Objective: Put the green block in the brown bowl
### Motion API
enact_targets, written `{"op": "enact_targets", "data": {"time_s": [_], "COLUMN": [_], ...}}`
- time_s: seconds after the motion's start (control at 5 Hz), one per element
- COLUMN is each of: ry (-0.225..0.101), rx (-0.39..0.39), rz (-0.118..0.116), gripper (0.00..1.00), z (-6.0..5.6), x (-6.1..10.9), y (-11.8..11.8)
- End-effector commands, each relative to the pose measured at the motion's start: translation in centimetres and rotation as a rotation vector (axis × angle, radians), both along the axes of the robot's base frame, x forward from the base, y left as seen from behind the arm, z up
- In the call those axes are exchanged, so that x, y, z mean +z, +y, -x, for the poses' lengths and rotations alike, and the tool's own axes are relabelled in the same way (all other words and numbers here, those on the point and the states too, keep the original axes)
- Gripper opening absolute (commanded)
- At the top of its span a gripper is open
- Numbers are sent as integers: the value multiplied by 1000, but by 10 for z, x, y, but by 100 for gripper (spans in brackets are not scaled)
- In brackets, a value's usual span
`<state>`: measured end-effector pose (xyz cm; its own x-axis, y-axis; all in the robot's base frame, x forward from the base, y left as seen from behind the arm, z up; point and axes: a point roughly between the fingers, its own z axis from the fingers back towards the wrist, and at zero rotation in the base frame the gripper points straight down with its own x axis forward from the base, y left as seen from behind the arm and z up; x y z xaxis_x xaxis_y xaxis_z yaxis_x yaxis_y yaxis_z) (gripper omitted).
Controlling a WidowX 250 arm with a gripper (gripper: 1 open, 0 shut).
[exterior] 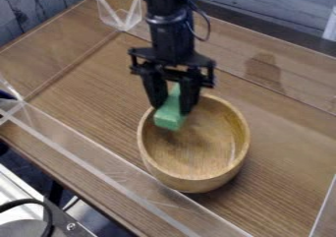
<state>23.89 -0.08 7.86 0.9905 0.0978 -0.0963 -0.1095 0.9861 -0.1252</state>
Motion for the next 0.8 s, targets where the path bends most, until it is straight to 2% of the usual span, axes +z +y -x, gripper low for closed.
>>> {"op": "enact_targets", "data": {"time_s": [0.0,0.2,0.6], "ry": [-54,-48,-30], "rx": [-25,-47,-59], "rz": [-7,-13,-30], "gripper": [0,0,0], "z": [-1,3,4], "x": [4,-7,-21], "y": [-14,-26,-30]}}
